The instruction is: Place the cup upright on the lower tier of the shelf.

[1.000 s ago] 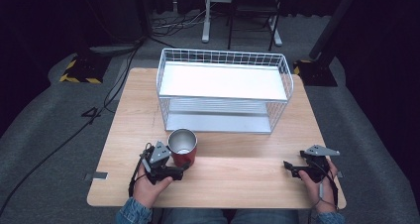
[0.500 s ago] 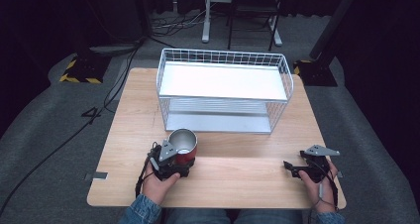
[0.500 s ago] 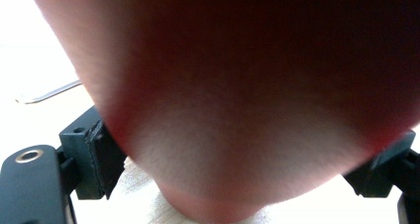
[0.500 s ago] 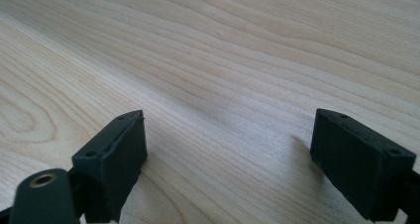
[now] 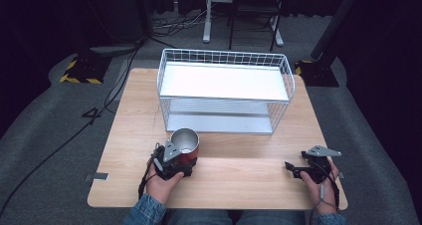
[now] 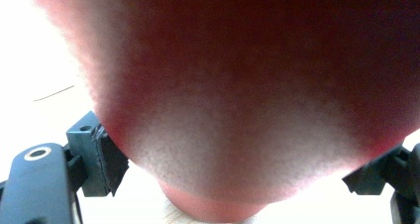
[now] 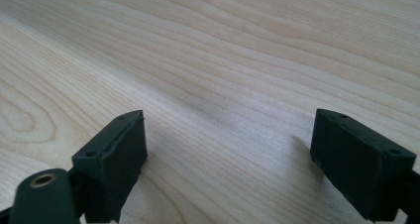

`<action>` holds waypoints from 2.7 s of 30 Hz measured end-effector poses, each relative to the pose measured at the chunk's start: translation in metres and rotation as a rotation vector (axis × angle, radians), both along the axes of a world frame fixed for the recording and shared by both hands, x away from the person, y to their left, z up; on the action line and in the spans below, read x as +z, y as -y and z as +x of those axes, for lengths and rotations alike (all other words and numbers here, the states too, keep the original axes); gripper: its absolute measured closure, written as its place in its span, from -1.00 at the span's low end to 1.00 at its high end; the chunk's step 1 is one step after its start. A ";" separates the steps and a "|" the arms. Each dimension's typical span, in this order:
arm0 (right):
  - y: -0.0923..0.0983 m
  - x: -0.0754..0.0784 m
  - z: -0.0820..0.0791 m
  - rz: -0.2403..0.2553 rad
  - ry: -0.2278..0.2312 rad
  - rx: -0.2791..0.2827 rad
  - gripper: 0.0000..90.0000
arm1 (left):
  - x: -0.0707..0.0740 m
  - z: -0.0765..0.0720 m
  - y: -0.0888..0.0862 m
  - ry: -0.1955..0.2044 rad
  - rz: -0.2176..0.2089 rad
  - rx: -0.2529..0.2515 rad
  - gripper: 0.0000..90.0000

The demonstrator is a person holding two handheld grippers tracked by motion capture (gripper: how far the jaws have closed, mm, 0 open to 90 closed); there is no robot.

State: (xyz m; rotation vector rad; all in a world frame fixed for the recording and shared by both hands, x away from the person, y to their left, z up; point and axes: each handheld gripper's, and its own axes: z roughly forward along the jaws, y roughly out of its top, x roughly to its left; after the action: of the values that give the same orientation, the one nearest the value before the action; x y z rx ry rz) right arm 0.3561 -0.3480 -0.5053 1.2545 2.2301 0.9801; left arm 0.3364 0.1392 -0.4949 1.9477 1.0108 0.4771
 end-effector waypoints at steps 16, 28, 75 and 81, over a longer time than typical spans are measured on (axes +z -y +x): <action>0.000 0.000 0.000 0.000 0.000 0.000 -0.67 | 0.001 -0.001 -0.004 0.011 -0.023 -0.008 -0.64; 0.000 0.000 0.000 0.000 0.000 0.000 -0.67 | 0.016 -0.005 -0.004 0.063 -0.032 -0.021 -0.64; 0.000 0.000 0.000 0.000 0.000 0.001 -0.67 | 0.039 0.057 0.080 0.146 -0.008 -0.147 -0.64; 0.000 0.000 0.000 0.000 0.002 0.002 -0.67 | 0.032 0.067 0.088 0.143 -0.003 -0.134 -0.64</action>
State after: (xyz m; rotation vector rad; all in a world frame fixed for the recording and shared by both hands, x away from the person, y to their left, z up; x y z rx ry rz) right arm 0.3560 -0.3479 -0.5053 1.2515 2.2300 0.9812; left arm 0.4035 0.0517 -0.4631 1.9347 0.7846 0.5300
